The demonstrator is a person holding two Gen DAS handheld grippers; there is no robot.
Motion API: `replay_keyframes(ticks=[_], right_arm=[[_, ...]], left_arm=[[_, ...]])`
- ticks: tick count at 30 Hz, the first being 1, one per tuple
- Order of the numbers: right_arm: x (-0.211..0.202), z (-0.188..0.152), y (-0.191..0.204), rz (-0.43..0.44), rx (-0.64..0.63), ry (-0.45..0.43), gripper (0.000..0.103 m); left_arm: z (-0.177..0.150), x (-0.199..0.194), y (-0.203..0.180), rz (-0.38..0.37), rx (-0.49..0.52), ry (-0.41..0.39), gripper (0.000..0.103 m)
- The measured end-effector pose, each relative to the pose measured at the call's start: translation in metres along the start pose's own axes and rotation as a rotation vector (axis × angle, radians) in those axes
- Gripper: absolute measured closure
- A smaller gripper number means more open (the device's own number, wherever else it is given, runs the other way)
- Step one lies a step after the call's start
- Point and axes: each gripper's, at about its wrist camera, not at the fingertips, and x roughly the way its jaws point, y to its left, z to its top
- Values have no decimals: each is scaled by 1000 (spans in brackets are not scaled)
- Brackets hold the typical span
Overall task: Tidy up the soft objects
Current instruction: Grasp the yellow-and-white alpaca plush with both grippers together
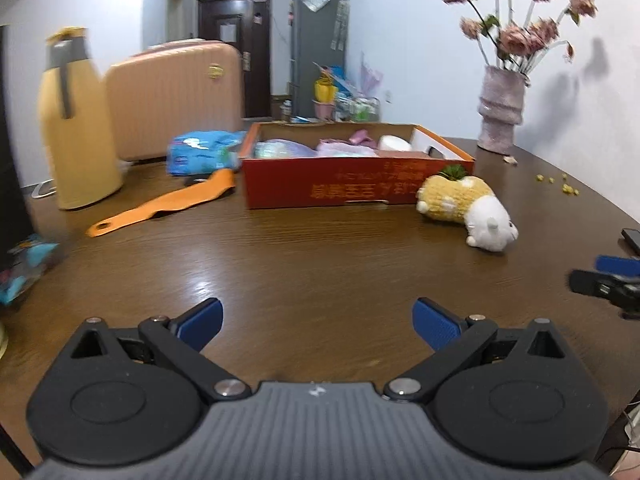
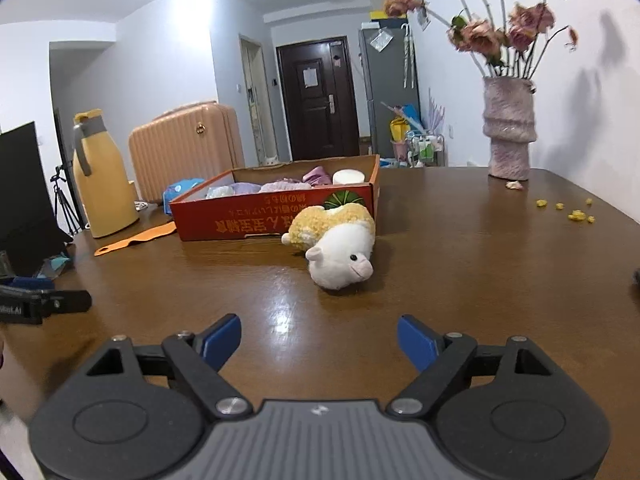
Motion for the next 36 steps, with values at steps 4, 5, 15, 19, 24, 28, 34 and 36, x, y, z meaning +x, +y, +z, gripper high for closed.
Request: replay_keyframes(ticks=[4,5,15,19,24,28,34,36], right_arm=[[40,19,-14,10,47,24,19],[51,25,-18,10,58,30,19],[127,41,-5,518,133,130,59],[117,53,-10,456,140,34,55],[143,69,-24,277,170,55,49],[165,68,-17,290,187,121,49],[170,52,-24,372,337,194,57],[160,46,-24,368,349,210,57]], left_arm=[[16,32,-15,-43,16,23,0],[19,40,-18,-49,22,26,0],[52,97,15,54,-125,16,0],[53,111,40,35,-244,53,0],[54,126,37,-139,-317,98,0],[59,141,25,-262,-363,136,16],[61,156,22,-405,-420,171,54],[56,149,20,-425,-428,189,55]])
